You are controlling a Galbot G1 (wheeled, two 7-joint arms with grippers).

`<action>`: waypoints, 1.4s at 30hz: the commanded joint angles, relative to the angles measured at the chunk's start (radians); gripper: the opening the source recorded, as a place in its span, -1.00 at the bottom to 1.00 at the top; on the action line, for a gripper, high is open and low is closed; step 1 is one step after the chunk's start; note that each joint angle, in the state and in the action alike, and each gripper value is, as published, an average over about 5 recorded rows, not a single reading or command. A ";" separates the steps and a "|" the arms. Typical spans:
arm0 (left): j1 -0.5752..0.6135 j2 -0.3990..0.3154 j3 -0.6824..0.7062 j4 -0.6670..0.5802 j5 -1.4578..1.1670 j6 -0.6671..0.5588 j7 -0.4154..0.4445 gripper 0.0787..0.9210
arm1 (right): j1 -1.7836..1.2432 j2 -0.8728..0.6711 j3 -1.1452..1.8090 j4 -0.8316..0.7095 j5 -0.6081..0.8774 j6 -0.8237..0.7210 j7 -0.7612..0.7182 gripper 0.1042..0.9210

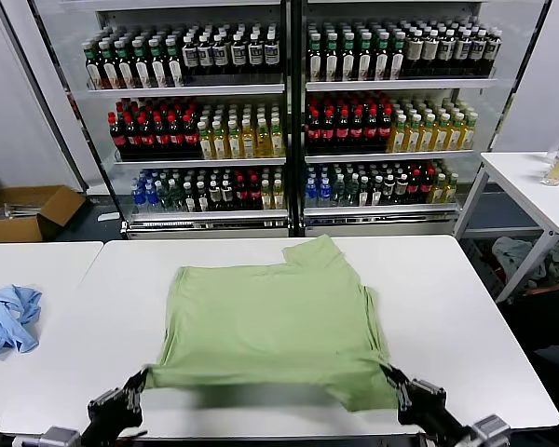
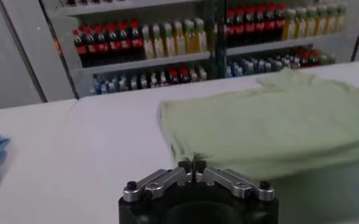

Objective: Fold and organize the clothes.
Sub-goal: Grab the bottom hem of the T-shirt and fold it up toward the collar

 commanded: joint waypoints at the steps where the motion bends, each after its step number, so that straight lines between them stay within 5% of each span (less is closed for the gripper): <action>1: -0.249 -0.013 0.035 0.173 -0.042 -0.027 0.049 -0.99 | 0.205 0.006 -0.079 -0.102 0.012 -0.007 0.016 -0.99; 26: -0.526 -0.032 0.208 0.514 0.091 -0.075 0.174 -0.99 | 0.367 0.108 -0.218 -0.339 -0.134 0.015 0.014 -0.97; 35: -0.553 -0.065 0.231 0.600 0.188 -0.121 0.160 -0.61 | 0.365 0.141 -0.257 -0.378 -0.191 0.015 0.013 -0.43; 42: -0.448 -0.033 0.175 0.474 0.164 -0.105 0.144 -0.12 | 0.312 0.111 -0.203 -0.305 -0.187 0.012 0.012 0.06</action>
